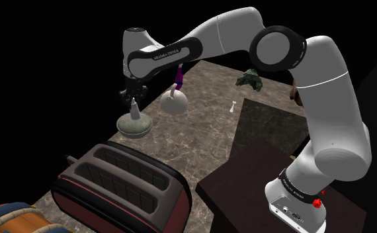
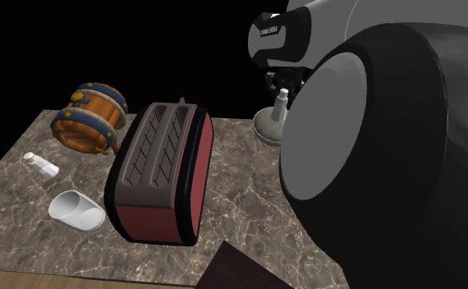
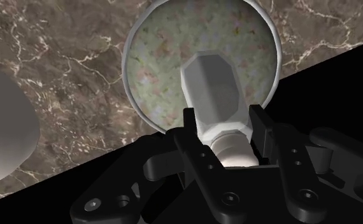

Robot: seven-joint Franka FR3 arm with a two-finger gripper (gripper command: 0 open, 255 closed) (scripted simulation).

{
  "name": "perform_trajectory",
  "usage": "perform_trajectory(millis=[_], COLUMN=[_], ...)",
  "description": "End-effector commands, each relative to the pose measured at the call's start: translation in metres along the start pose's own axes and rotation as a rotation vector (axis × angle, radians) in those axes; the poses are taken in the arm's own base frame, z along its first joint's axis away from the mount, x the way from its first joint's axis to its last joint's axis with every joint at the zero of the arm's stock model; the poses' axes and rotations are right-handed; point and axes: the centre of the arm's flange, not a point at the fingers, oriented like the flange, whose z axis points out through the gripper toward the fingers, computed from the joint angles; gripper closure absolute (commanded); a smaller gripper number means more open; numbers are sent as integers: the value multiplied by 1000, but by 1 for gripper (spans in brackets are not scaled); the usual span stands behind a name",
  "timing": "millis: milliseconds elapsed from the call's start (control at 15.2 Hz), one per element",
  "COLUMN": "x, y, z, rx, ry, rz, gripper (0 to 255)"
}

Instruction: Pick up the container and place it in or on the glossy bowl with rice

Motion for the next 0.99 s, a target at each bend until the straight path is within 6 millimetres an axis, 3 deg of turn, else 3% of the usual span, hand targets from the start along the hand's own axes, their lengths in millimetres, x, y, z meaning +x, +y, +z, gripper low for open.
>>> perform_trajectory(millis=[0, 528, 594, 924], x=[0, -1, -1, -1], y=[1, 1, 1, 1], z=[10, 13, 13, 13], rx=[0, 0, 0, 0], ry=[1, 1, 1, 1], rz=[0, 0, 0, 0], gripper=[255, 255, 0, 0])
